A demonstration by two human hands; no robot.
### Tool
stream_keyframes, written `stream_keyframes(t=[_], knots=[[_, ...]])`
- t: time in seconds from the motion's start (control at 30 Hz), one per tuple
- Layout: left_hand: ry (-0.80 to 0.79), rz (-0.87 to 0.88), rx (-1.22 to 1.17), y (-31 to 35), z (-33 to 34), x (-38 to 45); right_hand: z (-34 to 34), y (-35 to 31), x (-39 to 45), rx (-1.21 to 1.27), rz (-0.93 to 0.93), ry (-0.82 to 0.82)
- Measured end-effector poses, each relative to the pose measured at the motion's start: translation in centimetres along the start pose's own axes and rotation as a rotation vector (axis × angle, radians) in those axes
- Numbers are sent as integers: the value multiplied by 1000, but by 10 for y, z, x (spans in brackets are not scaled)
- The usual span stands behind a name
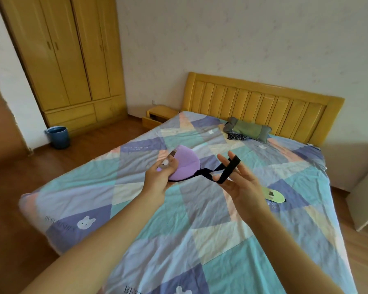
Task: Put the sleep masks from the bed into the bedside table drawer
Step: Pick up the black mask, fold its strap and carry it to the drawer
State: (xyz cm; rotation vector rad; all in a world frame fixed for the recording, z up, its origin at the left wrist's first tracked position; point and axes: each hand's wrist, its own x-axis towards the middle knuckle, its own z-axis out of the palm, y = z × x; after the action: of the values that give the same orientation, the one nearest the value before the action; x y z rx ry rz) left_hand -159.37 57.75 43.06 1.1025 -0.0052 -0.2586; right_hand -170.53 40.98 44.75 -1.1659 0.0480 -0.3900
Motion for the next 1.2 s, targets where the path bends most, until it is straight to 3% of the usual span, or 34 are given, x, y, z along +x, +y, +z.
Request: stream_keyframes(t=[0.17, 0.4, 0.63, 0.77, 0.93, 1.07, 1.2], knots=[[-97, -4, -79, 7, 23, -6, -6, 6, 3, -173, -2, -41], [-228, 25, -175, 2, 49, -28, -6, 6, 13, -107, -15, -107], [-63, 57, -271, -1, 42, -33, 6, 21, 18, -37, 36, -173], [-109, 103, 10, 11, 24, -32, 20, 23, 24, -236, -41, -293], [-322, 98, 363, 45, -13, -35, 42, 19, 33, -257, -90, -428], [-447, 136, 606, 73, -42, -38, 71, 21, 41, -419, -121, -548], [-476, 131, 778, 101, -76, -29, 112, 40, 54, -523, -72, -610]])
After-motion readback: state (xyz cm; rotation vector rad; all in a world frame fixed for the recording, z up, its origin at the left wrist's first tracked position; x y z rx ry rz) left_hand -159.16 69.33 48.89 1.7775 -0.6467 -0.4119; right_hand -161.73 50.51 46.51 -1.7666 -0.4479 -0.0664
